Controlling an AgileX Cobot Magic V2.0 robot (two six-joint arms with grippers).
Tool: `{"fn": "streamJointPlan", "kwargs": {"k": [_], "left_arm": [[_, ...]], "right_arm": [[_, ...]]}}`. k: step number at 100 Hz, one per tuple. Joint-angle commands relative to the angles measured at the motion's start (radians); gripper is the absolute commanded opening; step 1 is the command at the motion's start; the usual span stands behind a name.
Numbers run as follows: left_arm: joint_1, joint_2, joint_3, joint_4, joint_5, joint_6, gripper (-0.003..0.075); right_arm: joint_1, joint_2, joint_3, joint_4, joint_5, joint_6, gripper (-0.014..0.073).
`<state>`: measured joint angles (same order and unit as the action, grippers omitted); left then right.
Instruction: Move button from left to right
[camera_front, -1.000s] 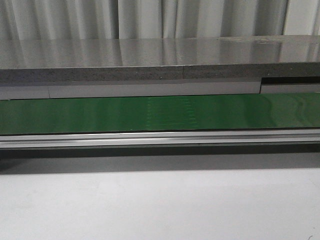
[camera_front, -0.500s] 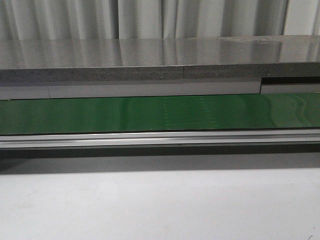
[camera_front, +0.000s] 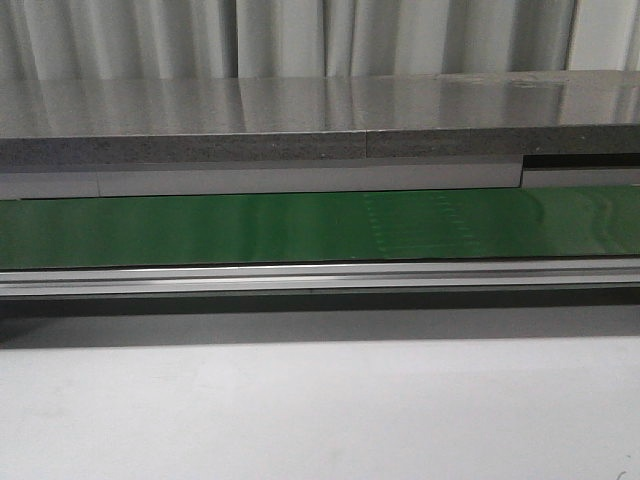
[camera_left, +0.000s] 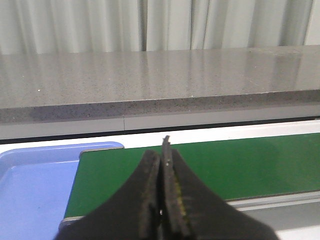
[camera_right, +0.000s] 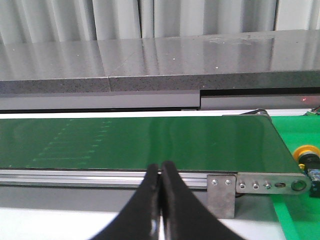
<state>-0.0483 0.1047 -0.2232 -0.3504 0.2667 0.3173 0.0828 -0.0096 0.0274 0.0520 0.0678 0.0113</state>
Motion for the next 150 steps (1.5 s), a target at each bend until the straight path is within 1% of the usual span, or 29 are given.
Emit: {"fn": "streamJointPlan", "kwargs": {"k": [1,52,64,69,74,76,79,86,91,107,134,150], "left_arm": [[-0.008,0.010,-0.025,-0.015,-0.072,-0.005,-0.0020],[-0.008,0.010,-0.025,-0.015,-0.072,-0.005,-0.0020],[-0.008,0.010,-0.025,-0.010,-0.090,-0.010,-0.0020],[-0.008,0.010,-0.025,0.010,-0.104,-0.036,-0.0020],[-0.008,0.010,-0.025,0.069,-0.118,-0.136,-0.0020],[-0.008,0.010,-0.025,0.115,-0.121,-0.172,-0.0020],[-0.008,0.010,-0.023,0.202,-0.127,-0.271,-0.0020],[-0.008,0.010,-0.011,0.367,-0.136,-0.449,-0.0020],[-0.008,0.009,0.003,0.431,-0.144,-0.513,-0.0020],[-0.008,-0.022,0.067,0.439,-0.195,-0.518,-0.0020],[-0.008,-0.141,0.192,0.448,-0.211,-0.518,-0.0020],[-0.008,-0.139,0.245,0.461,-0.278,-0.518,-0.0020]], "right_arm": [[-0.005,-0.019,-0.017,0.001,-0.076,-0.001,-0.0067],[-0.005,-0.019,-0.017,0.001,-0.076,-0.001,-0.0067],[-0.005,-0.019,-0.017,0.001,-0.076,-0.001,-0.0067],[-0.005,-0.019,-0.017,0.001,-0.076,-0.001,-0.0067],[-0.005,-0.019,-0.017,0.001,-0.076,-0.001,-0.0067],[-0.005,-0.019,-0.017,0.001,-0.076,-0.001,-0.0067],[-0.005,-0.019,-0.017,0.001,-0.076,-0.001,-0.0067],[-0.005,-0.019,-0.017,0.001,-0.076,-0.001,-0.0067],[-0.005,-0.019,-0.017,0.001,-0.076,-0.001,-0.0067],[-0.005,-0.019,-0.017,0.001,-0.076,-0.001,-0.0067],[-0.005,-0.019,-0.017,0.001,-0.076,-0.001,-0.0067],[-0.005,-0.019,-0.017,0.001,-0.076,-0.001,-0.0067]]}}
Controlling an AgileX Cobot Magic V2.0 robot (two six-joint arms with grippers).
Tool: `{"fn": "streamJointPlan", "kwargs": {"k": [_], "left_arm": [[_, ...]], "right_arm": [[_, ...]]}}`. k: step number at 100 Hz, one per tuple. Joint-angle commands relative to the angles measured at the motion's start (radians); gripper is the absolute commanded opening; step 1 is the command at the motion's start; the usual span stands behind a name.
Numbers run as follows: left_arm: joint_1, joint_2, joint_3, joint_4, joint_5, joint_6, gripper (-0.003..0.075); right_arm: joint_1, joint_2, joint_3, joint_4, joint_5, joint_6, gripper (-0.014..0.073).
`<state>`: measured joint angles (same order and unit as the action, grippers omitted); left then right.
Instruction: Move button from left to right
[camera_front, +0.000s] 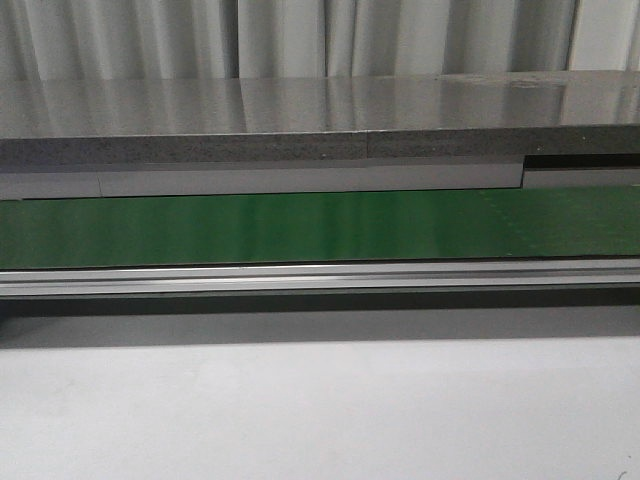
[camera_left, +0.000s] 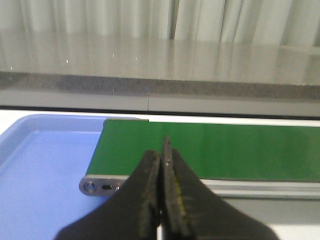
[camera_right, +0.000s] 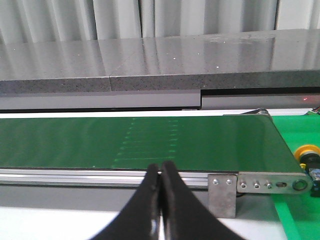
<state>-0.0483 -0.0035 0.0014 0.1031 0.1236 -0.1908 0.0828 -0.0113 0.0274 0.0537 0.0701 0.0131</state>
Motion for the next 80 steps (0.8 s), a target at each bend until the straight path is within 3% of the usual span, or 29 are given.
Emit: {"fn": "streamJointPlan", "kwargs": {"k": [1,11,80], "left_arm": [[-0.008,-0.031,0.022,0.007,-0.142,-0.010,-0.0020],[-0.008,-0.031,0.047,0.009,-0.204,-0.010,-0.0020],[-0.008,-0.031,0.047,0.004,-0.208,-0.010,-0.0020]], "right_arm": [[-0.005,-0.017,-0.017,0.000,-0.078,-0.003,-0.0067],[-0.005,-0.017,-0.017,-0.001,-0.079,-0.003,-0.0067],[-0.005,-0.017,-0.017,-0.001,-0.079,-0.003,-0.0067]]}}
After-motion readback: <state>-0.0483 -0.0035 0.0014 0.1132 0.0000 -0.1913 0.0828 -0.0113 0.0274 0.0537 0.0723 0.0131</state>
